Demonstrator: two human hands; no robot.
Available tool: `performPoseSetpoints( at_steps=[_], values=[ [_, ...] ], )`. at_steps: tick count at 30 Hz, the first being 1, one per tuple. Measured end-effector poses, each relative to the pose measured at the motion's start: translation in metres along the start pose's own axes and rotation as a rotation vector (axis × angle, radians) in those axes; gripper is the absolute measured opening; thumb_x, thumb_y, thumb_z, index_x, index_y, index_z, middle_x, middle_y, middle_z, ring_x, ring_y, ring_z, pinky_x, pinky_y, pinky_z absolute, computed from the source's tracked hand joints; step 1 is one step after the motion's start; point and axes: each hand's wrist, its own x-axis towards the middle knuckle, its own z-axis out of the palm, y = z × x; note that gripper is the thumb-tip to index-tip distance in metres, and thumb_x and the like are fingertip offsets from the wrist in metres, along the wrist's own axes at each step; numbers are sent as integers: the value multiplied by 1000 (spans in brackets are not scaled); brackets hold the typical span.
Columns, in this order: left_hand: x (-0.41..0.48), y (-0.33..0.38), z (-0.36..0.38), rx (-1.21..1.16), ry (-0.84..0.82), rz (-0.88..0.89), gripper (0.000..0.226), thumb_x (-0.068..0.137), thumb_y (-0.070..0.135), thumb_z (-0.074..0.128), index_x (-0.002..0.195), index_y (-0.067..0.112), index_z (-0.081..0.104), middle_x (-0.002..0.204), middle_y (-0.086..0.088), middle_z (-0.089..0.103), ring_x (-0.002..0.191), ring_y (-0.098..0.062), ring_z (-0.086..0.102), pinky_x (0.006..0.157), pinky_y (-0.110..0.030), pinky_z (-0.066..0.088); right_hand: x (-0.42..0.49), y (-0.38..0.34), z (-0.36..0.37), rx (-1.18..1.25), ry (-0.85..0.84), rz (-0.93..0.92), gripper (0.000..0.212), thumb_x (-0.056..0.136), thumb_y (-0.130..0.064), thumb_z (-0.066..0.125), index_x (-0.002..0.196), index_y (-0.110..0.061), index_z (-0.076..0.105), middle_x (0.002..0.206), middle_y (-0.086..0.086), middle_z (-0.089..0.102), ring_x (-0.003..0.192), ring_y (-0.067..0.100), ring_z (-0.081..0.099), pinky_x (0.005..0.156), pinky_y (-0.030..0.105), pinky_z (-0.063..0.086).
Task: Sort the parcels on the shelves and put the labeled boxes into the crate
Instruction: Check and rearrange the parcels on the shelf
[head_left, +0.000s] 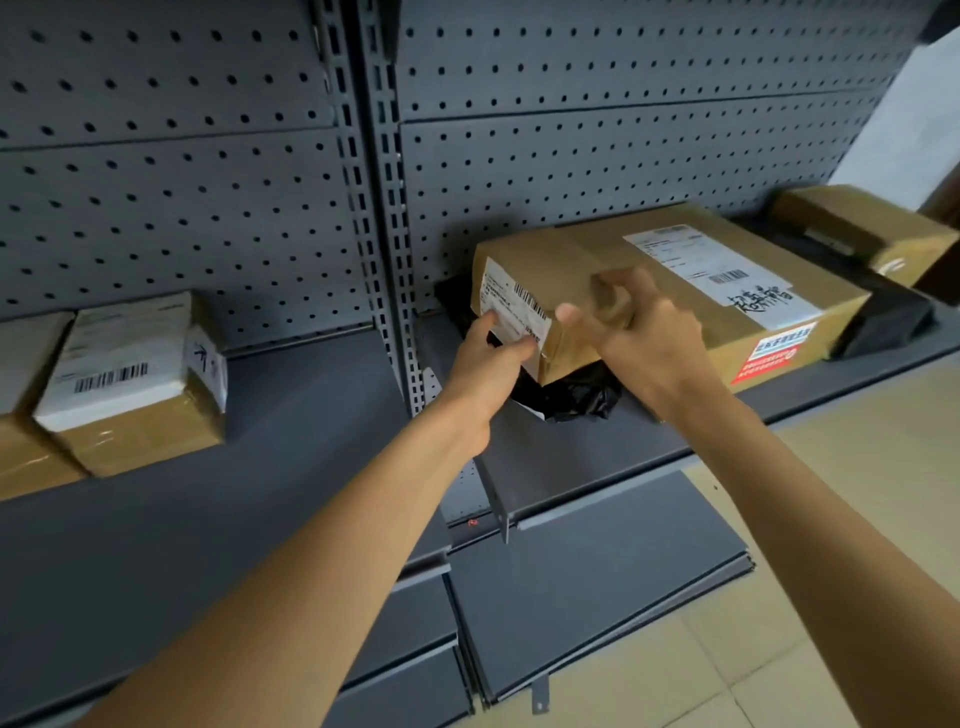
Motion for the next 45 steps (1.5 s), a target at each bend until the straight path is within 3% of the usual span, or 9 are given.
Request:
performPoseSetpoints(
  at_steps=[4, 8, 12, 17, 23, 27, 33, 40, 45],
  values=[
    [-5, 2, -8, 13, -24, 66, 62, 97, 16, 53, 150, 30, 26, 147, 12, 40, 132, -10, 38, 100, -29, 31, 1, -8, 8, 23, -15, -6, 85, 67, -62, 73, 134, -19, 45, 130, 9, 49, 123, 30, 46, 106, 46, 38],
    [-19, 5, -43, 113, 78, 193, 59, 93, 25, 61, 144, 39, 34, 151, 10, 32, 138, -9, 31, 114, -35, 29, 4, -18, 10, 332, 113, 39, 53, 74, -51, 70, 115, -19, 59, 110, 3, 63, 101, 20, 59, 81, 29, 49],
    [-43, 9, -98, -57, 148, 202, 73, 74, 45, 72, 137, 43, 36, 143, 2, 42, 129, -16, 45, 106, -44, 42, 4, -28, 13, 729, -178, 185, 38, 85, -51, 53, 105, -21, 66, 99, 1, 72, 97, 20, 67, 79, 34, 56],
    [-63, 14, -148, -250, 32, 129, 63, 77, 43, 65, 136, 27, 47, 133, -2, 60, 114, -25, 64, 94, -51, 52, -8, -46, 35, 838, -504, 109, 46, 94, -55, 33, 109, -27, 67, 107, 6, 72, 99, 27, 67, 76, 37, 56],
    [-82, 5, -173, -380, 202, 123, 31, 92, 27, 54, 121, 16, 58, 106, -1, 68, 99, -21, 68, 92, -51, 53, -20, -55, 64, 1017, -576, 219, 93, 64, -77, 51, 139, -22, 47, 135, 5, 55, 108, 24, 66, 83, 47, 57],
    [-89, -4, -181, -337, 221, 152, 35, 88, 21, 54, 123, 21, 56, 114, 0, 67, 107, -18, 64, 92, -46, 53, -35, -61, 71, 853, -696, 167, 67, 72, -67, 61, 125, -28, 55, 122, -1, 65, 106, 22, 67, 86, 48, 56],
    [-92, -7, -182, -12, 254, 183, 30, 88, 12, 59, 106, 36, 58, 105, 23, 69, 102, 2, 63, 96, -32, 46, -37, -67, 78, 900, -562, 128, 34, 86, -22, 63, 121, -24, 59, 110, -3, 72, 104, 22, 68, 89, 43, 55],
    [-72, 3, -194, 280, 352, 318, 56, 81, 6, 70, 128, 29, 48, 99, 16, 58, 82, 0, 63, 63, -2, 45, -25, -82, 95, 775, -405, 69, 32, 86, -22, 69, 116, -28, 61, 107, -12, 70, 104, 10, 65, 93, 39, 52],
    [-53, 14, -211, 647, 504, 412, 47, 79, 13, 71, 121, 17, 50, 93, 12, 60, 73, -1, 61, 74, -24, 54, -6, -105, 129, 665, -264, 29, 38, 82, -12, 72, 117, -22, 63, 102, -8, 69, 101, 13, 66, 92, 35, 53]
  ],
)
